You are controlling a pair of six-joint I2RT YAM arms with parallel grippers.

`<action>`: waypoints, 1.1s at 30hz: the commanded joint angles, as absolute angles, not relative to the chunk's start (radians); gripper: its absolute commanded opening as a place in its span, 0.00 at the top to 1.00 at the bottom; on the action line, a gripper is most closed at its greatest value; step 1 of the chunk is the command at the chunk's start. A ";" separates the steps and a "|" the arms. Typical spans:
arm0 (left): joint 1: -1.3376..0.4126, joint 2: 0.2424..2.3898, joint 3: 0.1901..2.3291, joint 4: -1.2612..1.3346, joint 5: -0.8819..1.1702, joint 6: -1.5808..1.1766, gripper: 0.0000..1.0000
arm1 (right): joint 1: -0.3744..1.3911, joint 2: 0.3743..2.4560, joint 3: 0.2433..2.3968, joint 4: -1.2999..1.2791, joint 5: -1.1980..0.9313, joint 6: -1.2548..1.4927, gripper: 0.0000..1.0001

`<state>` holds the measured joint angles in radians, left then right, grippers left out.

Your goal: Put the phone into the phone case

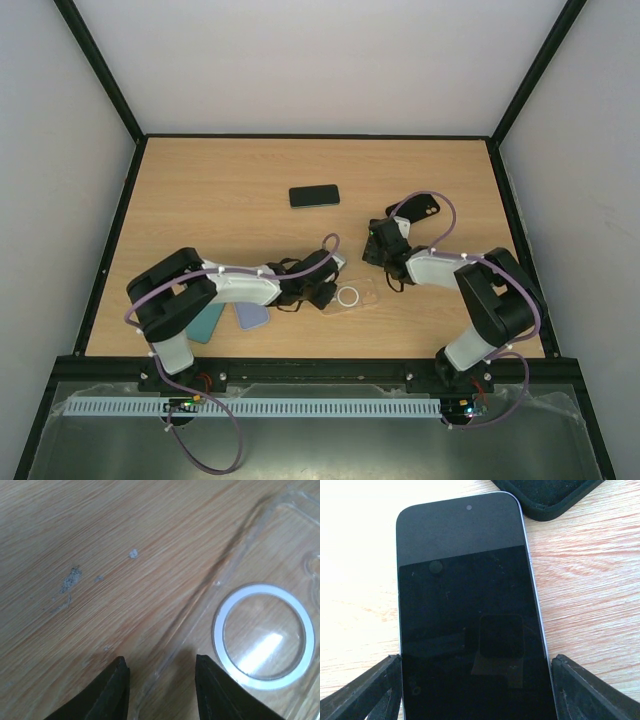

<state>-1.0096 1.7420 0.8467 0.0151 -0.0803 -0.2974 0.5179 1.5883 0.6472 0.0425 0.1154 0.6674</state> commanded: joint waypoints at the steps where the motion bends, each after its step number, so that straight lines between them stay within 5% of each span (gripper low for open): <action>1: -1.013 1.761 0.869 -0.013 -0.109 -0.269 0.68 | 0.516 1.640 0.573 -0.065 -0.023 0.724 0.31; 8: -1.012 1.716 0.842 -0.085 -0.156 -0.316 0.97 | 0.516 1.610 0.558 -0.062 -0.058 0.721 0.31; 22: -1.015 1.609 0.713 -0.250 -0.212 -0.831 0.98 | 0.543 1.496 0.488 -0.050 -0.227 0.759 0.34; 33: -1.043 1.518 0.589 0.109 0.130 -1.006 0.59 | 0.643 1.313 0.476 -0.091 -0.242 0.863 0.35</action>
